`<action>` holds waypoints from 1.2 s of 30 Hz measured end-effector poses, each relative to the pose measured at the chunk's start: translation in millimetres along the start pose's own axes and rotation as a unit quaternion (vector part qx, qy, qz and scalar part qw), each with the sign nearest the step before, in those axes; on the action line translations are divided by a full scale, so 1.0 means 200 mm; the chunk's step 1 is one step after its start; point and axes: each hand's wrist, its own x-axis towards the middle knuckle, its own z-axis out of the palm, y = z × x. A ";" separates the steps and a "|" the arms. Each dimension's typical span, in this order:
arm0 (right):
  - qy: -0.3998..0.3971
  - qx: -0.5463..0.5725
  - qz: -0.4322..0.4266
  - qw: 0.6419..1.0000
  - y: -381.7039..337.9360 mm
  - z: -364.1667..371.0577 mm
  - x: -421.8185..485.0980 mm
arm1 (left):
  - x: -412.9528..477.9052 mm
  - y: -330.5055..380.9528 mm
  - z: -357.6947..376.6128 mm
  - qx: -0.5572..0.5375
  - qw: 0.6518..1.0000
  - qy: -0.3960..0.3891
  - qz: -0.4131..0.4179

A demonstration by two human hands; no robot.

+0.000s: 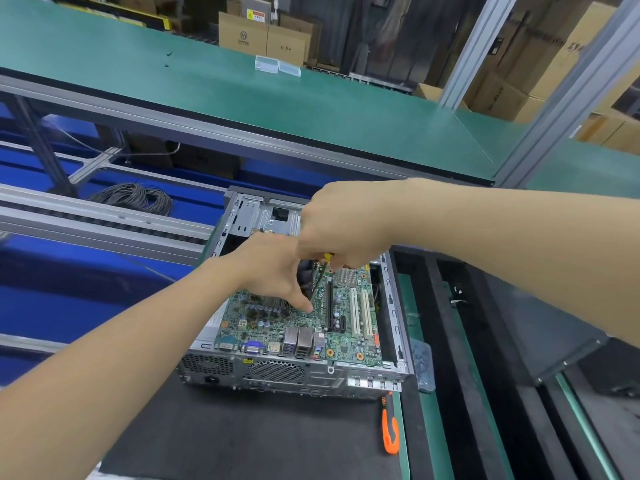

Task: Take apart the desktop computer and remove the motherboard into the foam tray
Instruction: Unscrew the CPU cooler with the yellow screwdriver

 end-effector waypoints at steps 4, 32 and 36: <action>0.052 -0.061 -0.124 0.989 0.01 -0.01 -0.04 | -0.01 0.01 -0.01 -0.041 0.999 0.018 0.022; -0.036 0.184 0.079 0.979 0.07 -0.06 -0.07 | 0.04 0.08 0.01 -0.455 0.885 0.093 0.021; 0.023 0.226 0.001 0.974 0.11 -0.02 -0.09 | 0.04 0.08 0.02 -0.468 0.878 0.099 0.022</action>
